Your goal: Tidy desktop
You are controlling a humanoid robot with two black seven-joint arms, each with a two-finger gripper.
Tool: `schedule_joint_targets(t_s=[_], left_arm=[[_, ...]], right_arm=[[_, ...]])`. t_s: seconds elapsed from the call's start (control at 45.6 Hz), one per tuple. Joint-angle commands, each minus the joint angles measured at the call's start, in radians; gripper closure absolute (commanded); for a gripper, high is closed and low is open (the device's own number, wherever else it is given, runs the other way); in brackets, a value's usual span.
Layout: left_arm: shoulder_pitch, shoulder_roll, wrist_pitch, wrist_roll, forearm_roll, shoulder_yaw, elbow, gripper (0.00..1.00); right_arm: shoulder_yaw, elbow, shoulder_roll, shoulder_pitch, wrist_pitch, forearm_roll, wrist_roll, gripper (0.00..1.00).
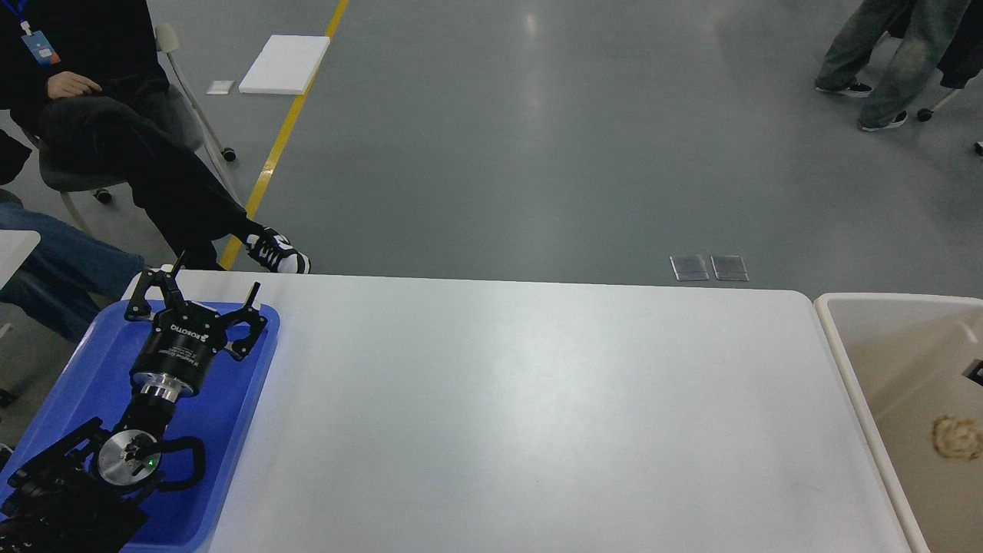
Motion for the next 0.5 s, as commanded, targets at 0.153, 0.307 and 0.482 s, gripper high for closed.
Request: schedule_joint_targets(t_s=[0.153, 0.307, 0.482], left_arm=[[0.000, 0.000, 0.000, 0.000, 0.000, 0.000, 0.000, 0.01], [0.000, 0.000, 0.000, 0.000, 0.000, 0.000, 0.000, 0.01], [0.000, 0.000, 0.000, 0.000, 0.000, 0.000, 0.000, 0.01]], right_arm=[[0.005, 0.011, -0.011, 0.018, -0.014, 0.114, 0.000, 0.00], [0.008, 0.024, -0.015, 0.044, -0.017, 0.129, 0.000, 0.00], [0.014, 0.257, -0.162, 0.125, -0.013, 0.271, -0.002, 0.00]])
